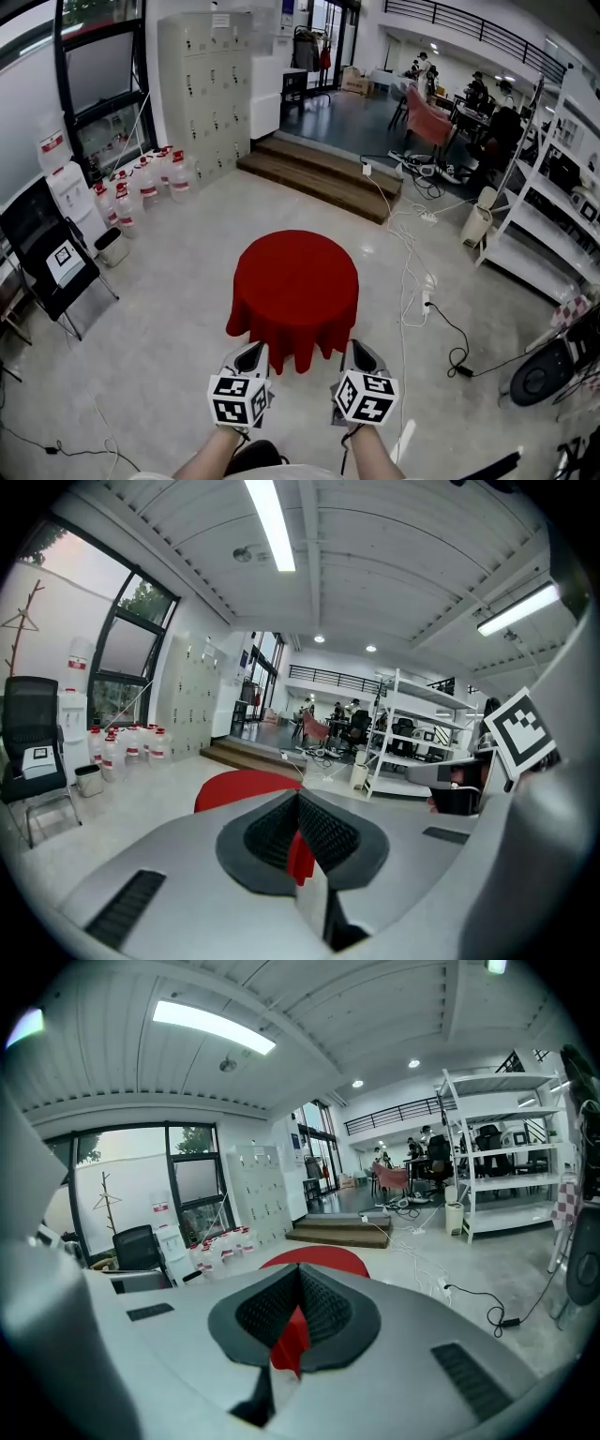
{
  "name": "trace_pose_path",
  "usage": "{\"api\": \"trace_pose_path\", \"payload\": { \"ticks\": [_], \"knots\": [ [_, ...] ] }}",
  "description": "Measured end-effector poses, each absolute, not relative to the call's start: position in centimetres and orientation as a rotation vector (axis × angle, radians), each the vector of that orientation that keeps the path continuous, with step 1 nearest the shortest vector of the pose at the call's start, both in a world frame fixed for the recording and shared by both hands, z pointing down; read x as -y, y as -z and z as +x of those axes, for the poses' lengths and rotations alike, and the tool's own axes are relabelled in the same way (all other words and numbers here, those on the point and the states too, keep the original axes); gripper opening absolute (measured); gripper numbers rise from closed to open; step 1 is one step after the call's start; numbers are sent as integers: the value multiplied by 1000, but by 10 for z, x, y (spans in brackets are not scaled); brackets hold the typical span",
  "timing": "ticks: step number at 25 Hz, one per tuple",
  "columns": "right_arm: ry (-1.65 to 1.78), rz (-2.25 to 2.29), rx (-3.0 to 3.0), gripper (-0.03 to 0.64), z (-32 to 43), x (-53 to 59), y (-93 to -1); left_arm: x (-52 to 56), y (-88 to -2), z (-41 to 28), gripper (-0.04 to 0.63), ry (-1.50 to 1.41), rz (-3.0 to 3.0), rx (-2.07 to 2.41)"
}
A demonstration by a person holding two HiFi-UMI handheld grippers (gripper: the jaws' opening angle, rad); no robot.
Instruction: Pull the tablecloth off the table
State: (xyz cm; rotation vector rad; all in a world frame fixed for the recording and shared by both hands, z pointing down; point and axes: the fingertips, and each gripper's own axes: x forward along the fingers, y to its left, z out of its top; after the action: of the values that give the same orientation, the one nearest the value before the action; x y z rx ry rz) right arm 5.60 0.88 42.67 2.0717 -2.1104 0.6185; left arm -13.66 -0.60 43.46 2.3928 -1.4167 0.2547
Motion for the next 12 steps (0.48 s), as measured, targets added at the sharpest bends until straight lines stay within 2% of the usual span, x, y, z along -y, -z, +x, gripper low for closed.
{"api": "trace_pose_path", "payload": {
  "ticks": [12],
  "knots": [
    [-625,2096,2052,25,78,10,-437,38,-443,-125,17,-242,2386,1394]
  ]
}}
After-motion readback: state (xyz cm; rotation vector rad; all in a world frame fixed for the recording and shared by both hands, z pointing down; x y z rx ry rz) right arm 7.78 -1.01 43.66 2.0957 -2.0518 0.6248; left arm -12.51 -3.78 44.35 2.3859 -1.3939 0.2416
